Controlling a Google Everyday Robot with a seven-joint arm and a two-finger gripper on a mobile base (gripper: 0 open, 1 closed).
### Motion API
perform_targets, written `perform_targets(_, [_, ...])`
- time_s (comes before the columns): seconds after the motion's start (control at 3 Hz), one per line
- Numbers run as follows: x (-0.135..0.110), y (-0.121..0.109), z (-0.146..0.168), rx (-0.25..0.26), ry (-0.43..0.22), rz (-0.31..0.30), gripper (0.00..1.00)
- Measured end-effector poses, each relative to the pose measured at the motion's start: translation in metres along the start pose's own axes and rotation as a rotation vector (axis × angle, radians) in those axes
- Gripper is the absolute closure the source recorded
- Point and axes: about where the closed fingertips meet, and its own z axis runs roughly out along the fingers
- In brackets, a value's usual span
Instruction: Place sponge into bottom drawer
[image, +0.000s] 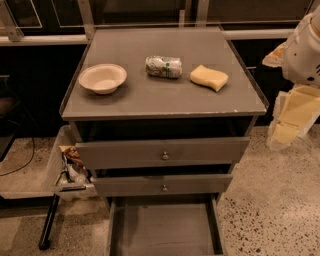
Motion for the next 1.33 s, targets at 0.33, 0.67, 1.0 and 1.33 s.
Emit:
perform_targets(0.33, [-0.001,-0.001,0.000,0.003,-0.003,0.002,0.00])
perform_targets(0.67, [-0.016,-0.021,0.015,0.030,-0.030,0.011,0.00])
perform_targets(1.0, [-0.036,-0.051,0.043,0.064,-0.078,0.000,0.00])
perform_targets(1.33, [-0.034,-0.115,0.099,0.108,-0.147,-0.006,0.00])
